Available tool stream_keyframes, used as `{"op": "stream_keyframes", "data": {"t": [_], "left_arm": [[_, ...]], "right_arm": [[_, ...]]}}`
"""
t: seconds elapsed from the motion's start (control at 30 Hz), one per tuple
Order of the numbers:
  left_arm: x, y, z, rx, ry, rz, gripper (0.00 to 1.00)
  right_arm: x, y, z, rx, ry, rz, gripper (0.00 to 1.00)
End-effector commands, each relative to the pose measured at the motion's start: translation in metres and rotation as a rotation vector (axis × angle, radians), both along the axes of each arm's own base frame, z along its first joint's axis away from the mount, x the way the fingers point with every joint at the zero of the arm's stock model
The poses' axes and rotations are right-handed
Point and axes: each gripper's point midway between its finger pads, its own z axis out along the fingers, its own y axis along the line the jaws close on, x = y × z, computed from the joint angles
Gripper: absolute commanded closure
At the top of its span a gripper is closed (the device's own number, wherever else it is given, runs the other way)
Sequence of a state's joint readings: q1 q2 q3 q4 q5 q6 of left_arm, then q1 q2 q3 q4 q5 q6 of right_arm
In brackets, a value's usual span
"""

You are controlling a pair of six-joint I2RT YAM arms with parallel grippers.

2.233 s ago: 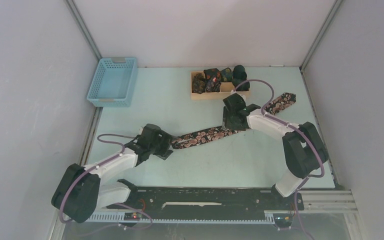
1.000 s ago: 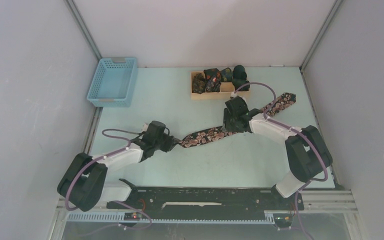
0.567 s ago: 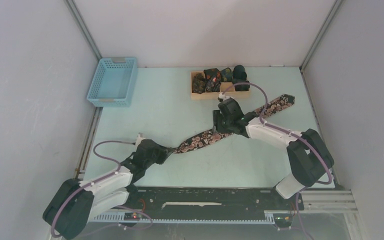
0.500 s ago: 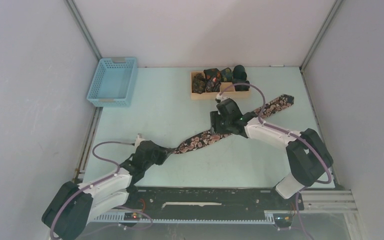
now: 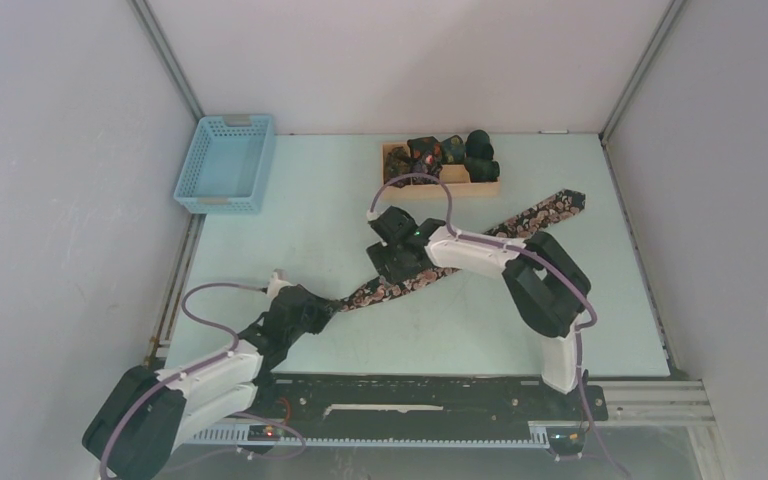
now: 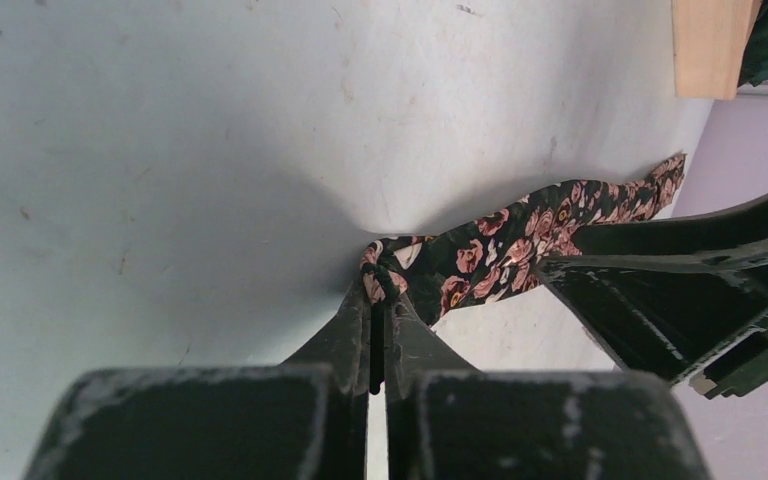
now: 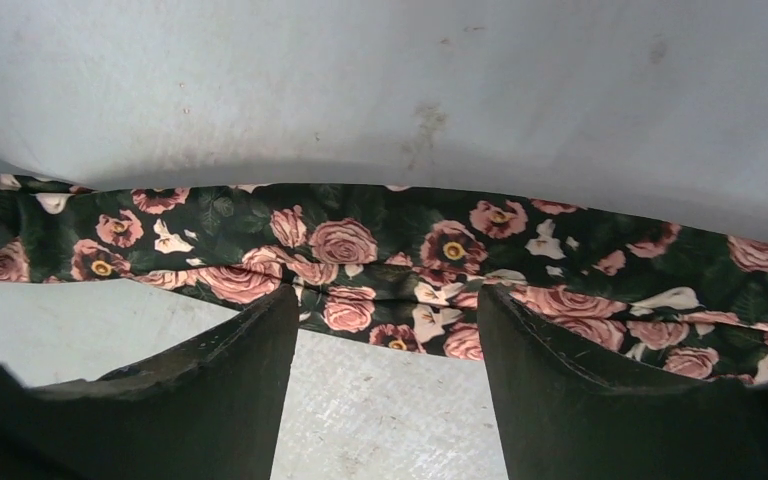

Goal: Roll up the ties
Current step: Flatten out the tie at the center of the board.

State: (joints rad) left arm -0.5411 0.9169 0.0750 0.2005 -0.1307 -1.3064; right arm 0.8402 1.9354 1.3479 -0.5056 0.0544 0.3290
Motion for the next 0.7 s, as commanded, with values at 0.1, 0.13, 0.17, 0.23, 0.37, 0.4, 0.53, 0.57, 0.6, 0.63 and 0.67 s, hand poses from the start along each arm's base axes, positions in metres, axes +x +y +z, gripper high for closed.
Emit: {"op": "stream_keyframes", "data": {"t": [0.1,0.13,0.17,0.23,0.37,0.4,0.53,0.57,0.6,0.63,0.67], "left_arm": [[0.006,0.004,-0.001,0.065,-0.025,-0.006,1.0],[0.007,0.004,-0.001,0.069,-0.022,-0.008,1.0],[0.007,0.003,-0.002,0.071,-0.021,-0.011,1.0],[0.007,0.003,-0.002,0.075,-0.017,-0.013,1.0],[0.008,0.002,-0.002,0.081,-0.011,-0.017,1.0],[0.009,0.002,-0.002,0.082,-0.012,-0.017,1.0],[0.011,-0.001,-0.001,0.084,-0.008,-0.024,1.0],[0.012,-0.001,-0.001,0.086,-0.007,-0.026,1.0],[0.012,-0.002,-0.001,0.089,-0.005,-0.03,1.0],[0.013,-0.002,-0.001,0.091,-0.002,-0.03,1.0],[0.013,-0.003,-0.001,0.092,-0.001,-0.032,1.0]], "right_arm": [[0.01,0.007,-0.006,-0.095,-0.018,0.039,0.33],[0.012,0.008,-0.007,-0.095,-0.02,0.039,0.33],[0.013,0.01,-0.006,-0.093,-0.022,0.044,0.33],[0.016,0.012,-0.007,-0.094,-0.023,0.046,0.34],[0.02,0.015,-0.007,-0.098,-0.023,0.049,0.35],[0.02,0.016,-0.008,-0.097,-0.02,0.05,0.36],[0.022,0.018,-0.007,-0.088,-0.022,0.054,0.37],[0.022,0.018,-0.009,-0.087,-0.018,0.055,0.38],[0.022,0.018,-0.011,-0.087,-0.013,0.057,0.38],[0.023,0.017,-0.014,-0.091,-0.005,0.055,0.39],[0.022,0.017,-0.017,-0.095,0.005,0.057,0.41]]}}
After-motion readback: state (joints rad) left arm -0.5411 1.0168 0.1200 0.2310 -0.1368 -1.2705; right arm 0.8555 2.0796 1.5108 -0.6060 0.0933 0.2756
